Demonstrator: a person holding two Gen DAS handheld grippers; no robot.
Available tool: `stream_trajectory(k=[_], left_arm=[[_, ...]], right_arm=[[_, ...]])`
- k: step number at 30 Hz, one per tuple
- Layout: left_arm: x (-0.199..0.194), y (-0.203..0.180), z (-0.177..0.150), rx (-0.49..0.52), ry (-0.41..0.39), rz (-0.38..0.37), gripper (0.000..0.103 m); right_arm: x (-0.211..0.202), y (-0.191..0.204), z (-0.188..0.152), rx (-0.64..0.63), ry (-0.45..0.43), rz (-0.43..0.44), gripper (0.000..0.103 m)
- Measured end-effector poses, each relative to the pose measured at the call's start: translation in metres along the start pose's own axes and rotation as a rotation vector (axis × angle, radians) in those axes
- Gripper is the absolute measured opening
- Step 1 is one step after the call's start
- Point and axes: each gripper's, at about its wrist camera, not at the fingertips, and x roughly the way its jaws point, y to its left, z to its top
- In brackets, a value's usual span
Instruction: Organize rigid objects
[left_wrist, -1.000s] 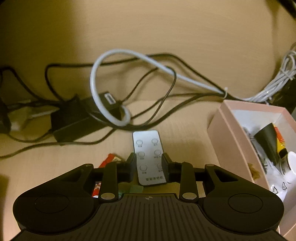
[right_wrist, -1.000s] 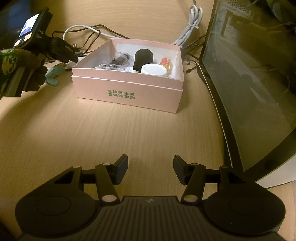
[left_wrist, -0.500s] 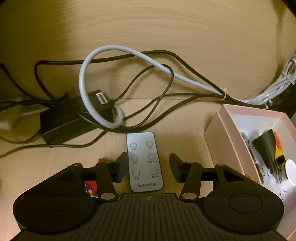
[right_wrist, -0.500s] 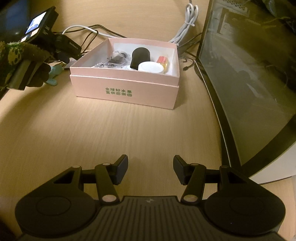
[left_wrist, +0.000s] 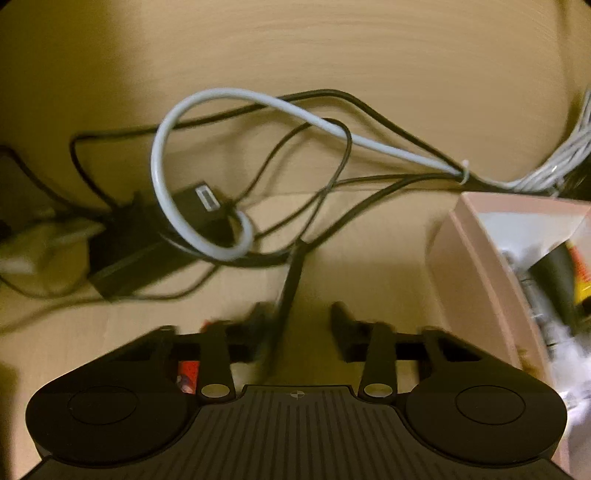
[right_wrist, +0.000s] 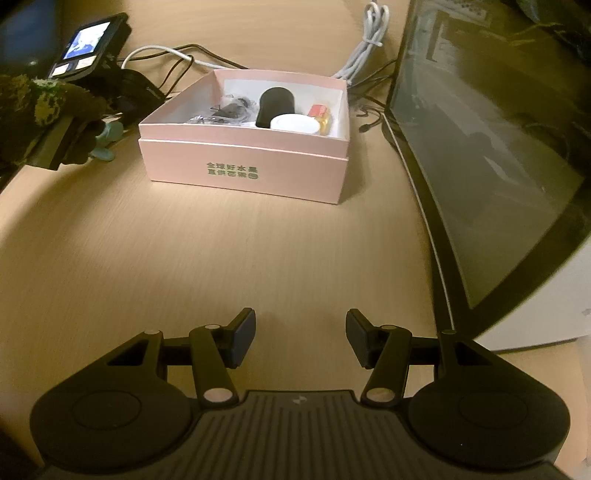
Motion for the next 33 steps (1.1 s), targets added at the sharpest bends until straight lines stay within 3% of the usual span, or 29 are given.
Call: stream_trajectory(k=[4,10,17,21,26,33], left_arm=[[-0.010,-0.007,-0.009,0.047,0.012,-0.011,0.014],[-0.039,-0.018,-0.041,0.090,0.020,-0.075,0.011],[-0.091,-0.020,-0.087,0.069,0.012,-0.185,0.011],[-0.122,-0.016,-0.111,0.060,-0.005,-0.207,0.011],[-0.147,0.003,-0.134,0.014,-0.006,-0.195,0.010],[-0.164,0.043,-0.162,-0.132,0.018,-0.160,0.011]], right_arm=[[-0.003,-0.004,0.000,0.021,-0.011,-0.006,0.054],[-0.004,-0.001,0.006,0.009,-0.037,0.013,0.054],[-0.001,0.018,0.021,-0.060,-0.064,0.063,0.054],[0.000,0.033,0.029,-0.113,-0.082,0.088,0.054],[0.002,0.048,0.049,-0.161,-0.116,0.134,0.054],[0.008,0.085,0.089,-0.244,-0.175,0.251,0.054]])
